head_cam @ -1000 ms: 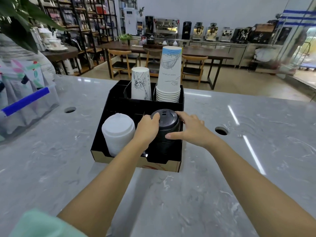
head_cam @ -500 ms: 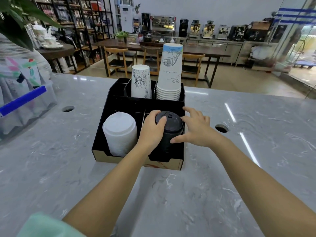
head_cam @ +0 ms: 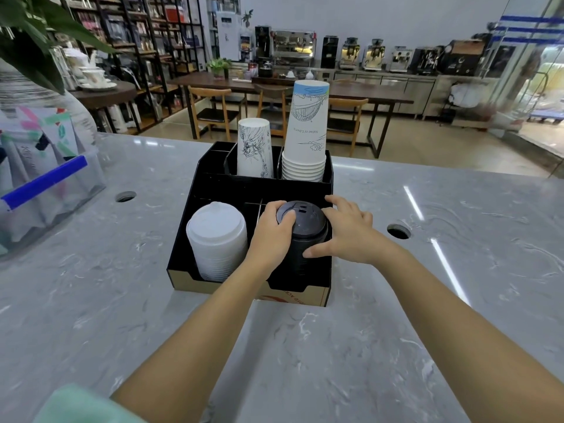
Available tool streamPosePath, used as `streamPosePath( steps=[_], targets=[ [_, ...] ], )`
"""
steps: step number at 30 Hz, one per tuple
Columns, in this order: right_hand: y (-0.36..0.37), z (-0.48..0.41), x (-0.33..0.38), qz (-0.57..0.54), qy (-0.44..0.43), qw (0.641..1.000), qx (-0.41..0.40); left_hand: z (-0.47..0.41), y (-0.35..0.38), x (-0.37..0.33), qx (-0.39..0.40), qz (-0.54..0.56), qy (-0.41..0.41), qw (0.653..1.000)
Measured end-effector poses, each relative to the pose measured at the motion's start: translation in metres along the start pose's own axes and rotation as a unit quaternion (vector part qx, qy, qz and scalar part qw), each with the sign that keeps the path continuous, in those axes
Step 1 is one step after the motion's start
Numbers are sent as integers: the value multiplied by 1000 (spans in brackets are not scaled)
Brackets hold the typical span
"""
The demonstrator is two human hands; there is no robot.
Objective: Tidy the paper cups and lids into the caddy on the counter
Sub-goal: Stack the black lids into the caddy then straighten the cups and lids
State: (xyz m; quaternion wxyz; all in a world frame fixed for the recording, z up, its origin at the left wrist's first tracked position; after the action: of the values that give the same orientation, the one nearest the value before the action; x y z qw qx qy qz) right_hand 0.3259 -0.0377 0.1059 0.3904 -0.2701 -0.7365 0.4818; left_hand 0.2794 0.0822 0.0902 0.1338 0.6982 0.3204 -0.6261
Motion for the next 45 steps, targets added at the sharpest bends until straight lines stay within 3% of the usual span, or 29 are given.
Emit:
streamPosePath(
  steps=[8,20,29,32,37,45],
  targets=[
    [-2,-1,-2,-8,-5,1000,1,-6,3,2,10,-54,-3,998],
    [-1,2,-5,-48,2,999,19,-4,-1,-3,-4,-7,-12,1000],
    [-15,1,-10,-187,16,982,33,-19,-28,-19,-52,-9,16,998],
    [-27,-5,-13,-251,25,968,15,-26,-36,-38,-62,4,49,997],
    [-59,-45,-31,-348,84,927,-113,-49,-24,-84,-18,-2,109,994],
    [-59,-111,-34,-359,104,913,-162,-105,18,-98,59,70,54,994]
  ],
)
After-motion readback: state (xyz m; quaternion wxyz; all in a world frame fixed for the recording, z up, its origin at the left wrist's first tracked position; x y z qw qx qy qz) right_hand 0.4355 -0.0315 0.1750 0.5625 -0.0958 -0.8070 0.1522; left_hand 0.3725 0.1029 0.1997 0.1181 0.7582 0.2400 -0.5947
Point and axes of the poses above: each hand's wrist, its own z-axis away from the middle knuckle, its own y-axis out of the palm, x = y × z, the point moved 9 cm from there along -z, towards the middle knuckle, and after that the axes turned 13 degrees about -x, right-handed, at the moved point
